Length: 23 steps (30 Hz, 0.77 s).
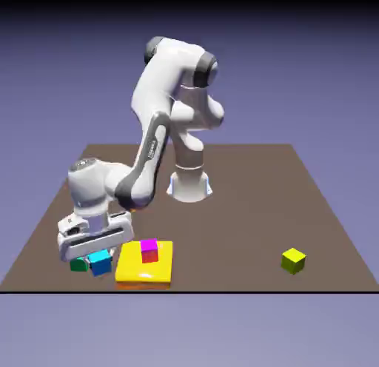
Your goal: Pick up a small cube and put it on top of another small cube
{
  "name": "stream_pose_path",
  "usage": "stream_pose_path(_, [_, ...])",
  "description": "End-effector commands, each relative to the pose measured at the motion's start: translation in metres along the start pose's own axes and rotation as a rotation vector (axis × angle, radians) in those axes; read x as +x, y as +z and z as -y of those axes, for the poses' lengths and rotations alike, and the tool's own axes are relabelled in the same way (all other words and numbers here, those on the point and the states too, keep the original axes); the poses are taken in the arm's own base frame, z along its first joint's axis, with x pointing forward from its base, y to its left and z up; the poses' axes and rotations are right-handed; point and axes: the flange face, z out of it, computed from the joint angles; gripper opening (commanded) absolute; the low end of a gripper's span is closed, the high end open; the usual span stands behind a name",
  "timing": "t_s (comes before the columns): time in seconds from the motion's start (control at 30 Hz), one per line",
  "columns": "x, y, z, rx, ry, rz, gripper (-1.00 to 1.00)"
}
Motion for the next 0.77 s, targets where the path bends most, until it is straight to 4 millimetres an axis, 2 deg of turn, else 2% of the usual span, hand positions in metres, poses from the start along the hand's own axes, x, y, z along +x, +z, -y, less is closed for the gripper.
stream_pose_path(0.0, [0.009,0.003,0.036,0.012,-0.117,0.014,-1.00])
stream_pose_path(0.1, [0.021,0.008,0.146,0.047,-0.469,0.053,-1.00])
stream_pose_path(0.2, [0.013,0.009,0.255,0.075,-0.824,0.088,-1.00])
stream_pose_path(0.3, [-0.016,0.007,0.360,0.098,-1.182,0.118,-1.00])
stream_pose_path(0.4, [-0.063,0.000,0.456,0.114,-1.541,0.145,-1.00])
stream_pose_path(0.47, [-0.063,0.000,0.457,0.114,-1.543,0.145,-1.00])
stream_pose_path(0.6, [-0.072,0.067,0.454,0.114,-1.543,0.145,-1.00])
stream_pose_path(0.63, [-0.073,0.069,0.454,0.114,-1.543,0.145,-1.00])
stream_pose_path(0.67, [-0.073,0.069,0.454,0.114,-1.543,0.145,1.00])
stream_pose_path(0.7, [-0.073,0.069,0.454,0.114,-1.543,0.145,1.00])
stream_pose_path(0.73, [-0.070,0.052,0.455,0.114,-1.543,0.145,1.00])
